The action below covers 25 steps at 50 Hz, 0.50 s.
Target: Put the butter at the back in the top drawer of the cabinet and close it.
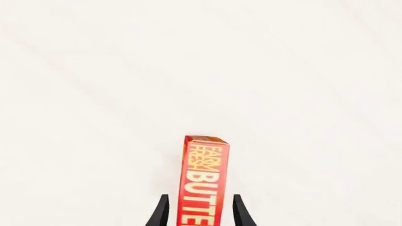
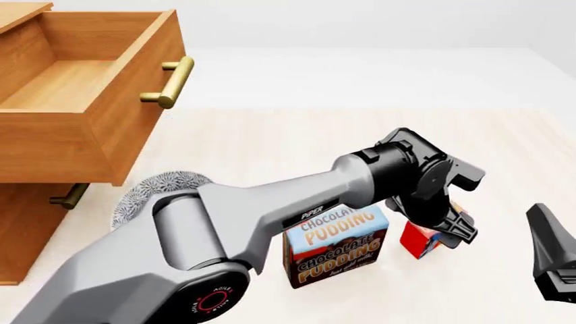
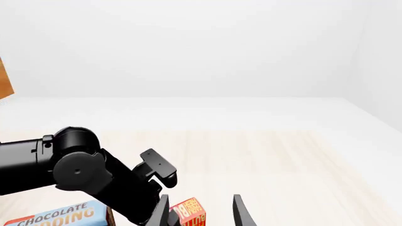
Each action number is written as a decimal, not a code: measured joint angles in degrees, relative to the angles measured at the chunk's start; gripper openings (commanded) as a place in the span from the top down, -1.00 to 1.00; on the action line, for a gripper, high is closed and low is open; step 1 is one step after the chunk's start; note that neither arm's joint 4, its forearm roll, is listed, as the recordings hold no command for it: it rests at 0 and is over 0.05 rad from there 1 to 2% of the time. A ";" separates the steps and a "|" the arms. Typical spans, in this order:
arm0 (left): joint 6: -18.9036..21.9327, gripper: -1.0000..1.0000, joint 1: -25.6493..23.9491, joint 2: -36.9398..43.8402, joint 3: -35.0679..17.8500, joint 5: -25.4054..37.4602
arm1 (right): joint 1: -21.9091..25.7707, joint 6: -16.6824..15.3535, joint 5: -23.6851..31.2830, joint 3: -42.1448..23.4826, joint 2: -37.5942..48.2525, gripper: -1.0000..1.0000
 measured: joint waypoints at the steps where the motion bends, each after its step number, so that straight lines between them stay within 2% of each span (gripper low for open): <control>1: -0.04 -1.00 -0.02 0.06 -0.01 -0.03 | 0.00 0.00 0.00 0.00 0.00 -1.00; 19: -0.51 -1.00 -0.20 1.06 -0.33 -0.31 | 0.00 0.00 0.00 0.00 0.00 -1.00; 20: -0.50 1.00 -0.17 1.13 -0.37 -0.27 | 0.00 0.00 0.00 0.00 0.00 -1.00; 25: -0.54 1.00 0.04 1.28 -0.69 0.05 | 0.00 0.00 0.00 0.00 0.00 -1.00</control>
